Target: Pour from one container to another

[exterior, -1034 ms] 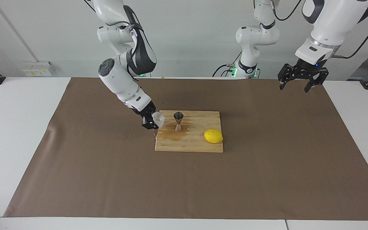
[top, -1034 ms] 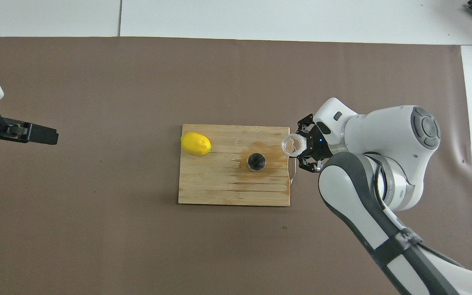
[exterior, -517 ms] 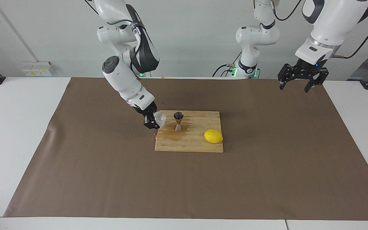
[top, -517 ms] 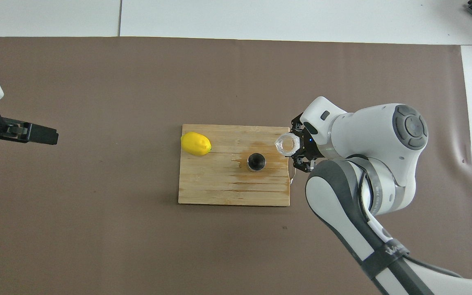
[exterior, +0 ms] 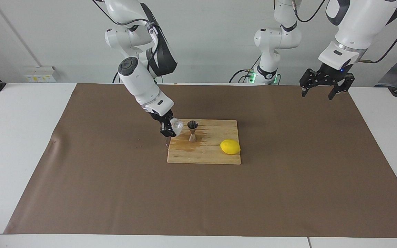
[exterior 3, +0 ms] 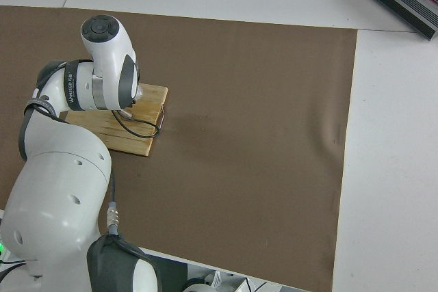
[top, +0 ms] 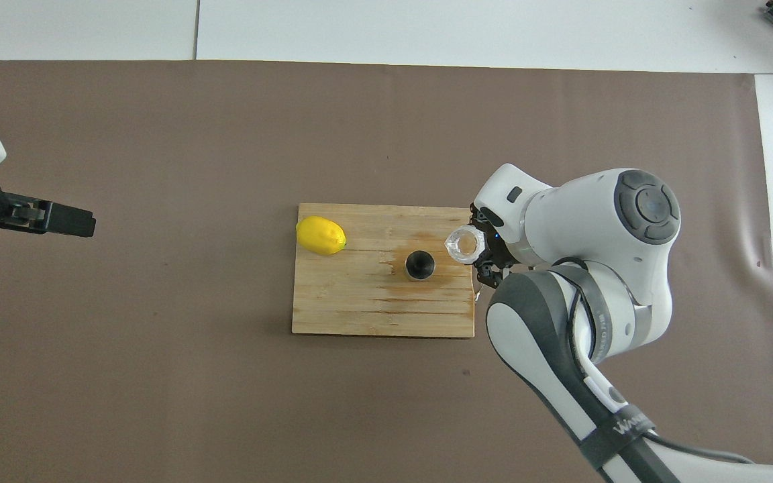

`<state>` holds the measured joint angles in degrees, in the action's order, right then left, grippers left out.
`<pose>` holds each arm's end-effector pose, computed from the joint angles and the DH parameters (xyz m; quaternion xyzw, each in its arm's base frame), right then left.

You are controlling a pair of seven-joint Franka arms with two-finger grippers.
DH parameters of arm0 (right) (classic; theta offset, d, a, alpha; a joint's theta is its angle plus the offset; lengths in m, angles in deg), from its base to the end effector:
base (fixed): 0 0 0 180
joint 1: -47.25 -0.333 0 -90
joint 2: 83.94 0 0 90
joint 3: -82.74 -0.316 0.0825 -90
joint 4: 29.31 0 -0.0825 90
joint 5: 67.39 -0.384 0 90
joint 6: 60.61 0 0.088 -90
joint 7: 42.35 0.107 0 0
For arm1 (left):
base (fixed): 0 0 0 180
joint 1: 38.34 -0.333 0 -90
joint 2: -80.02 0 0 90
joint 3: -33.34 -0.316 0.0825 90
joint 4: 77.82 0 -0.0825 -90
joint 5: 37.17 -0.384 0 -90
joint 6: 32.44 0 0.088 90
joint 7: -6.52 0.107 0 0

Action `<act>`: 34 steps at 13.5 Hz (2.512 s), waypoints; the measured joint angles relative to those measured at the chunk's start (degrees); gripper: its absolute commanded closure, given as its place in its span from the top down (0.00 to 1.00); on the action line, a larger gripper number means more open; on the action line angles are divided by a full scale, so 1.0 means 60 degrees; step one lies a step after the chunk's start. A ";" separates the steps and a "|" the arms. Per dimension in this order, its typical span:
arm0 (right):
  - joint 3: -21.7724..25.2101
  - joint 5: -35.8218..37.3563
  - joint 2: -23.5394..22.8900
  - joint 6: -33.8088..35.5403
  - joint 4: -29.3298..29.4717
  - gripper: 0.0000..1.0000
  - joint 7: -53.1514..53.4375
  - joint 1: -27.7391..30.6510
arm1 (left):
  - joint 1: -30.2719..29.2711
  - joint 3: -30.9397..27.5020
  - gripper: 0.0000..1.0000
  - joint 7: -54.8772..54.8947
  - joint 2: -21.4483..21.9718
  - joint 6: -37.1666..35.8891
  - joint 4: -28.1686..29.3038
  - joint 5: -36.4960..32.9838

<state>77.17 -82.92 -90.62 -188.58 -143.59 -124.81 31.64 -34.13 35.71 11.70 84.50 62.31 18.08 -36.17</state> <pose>0.5490 0.2200 0.4164 -0.6715 -0.7292 -0.1116 0.0698 0.5337 -0.0642 0.6257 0.9943 -0.1019 0.0289 0.0075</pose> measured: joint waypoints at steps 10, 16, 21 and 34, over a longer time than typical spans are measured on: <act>-0.0007 0.1790 -0.0248 0.0314 0.0492 0.17 0.1284 -0.0740 | 0.0000 0.0000 1.00 0.0000 0.0000 0.0000 0.0000 0.0000; -0.0082 0.2805 -0.0272 0.0331 0.0580 0.17 0.1487 -0.0920 | 0.0000 0.0000 1.00 0.0000 0.0000 0.0000 0.0000 0.0000; -0.0167 0.3612 -0.0279 0.0490 0.0591 0.17 0.1655 -0.1262 | 0.0000 0.0000 1.00 0.0000 0.0000 0.0000 0.0000 0.0000; -0.0168 0.4789 -0.0281 0.0729 0.0618 0.17 0.1771 -0.1348 | -0.0001 0.0001 1.00 0.0000 0.0000 0.0000 0.0000 0.0000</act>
<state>76.15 -54.19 -92.31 -184.20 -139.88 -114.19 23.55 -34.14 35.72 11.70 84.50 62.31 18.08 -36.17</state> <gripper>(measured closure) 0.480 0.000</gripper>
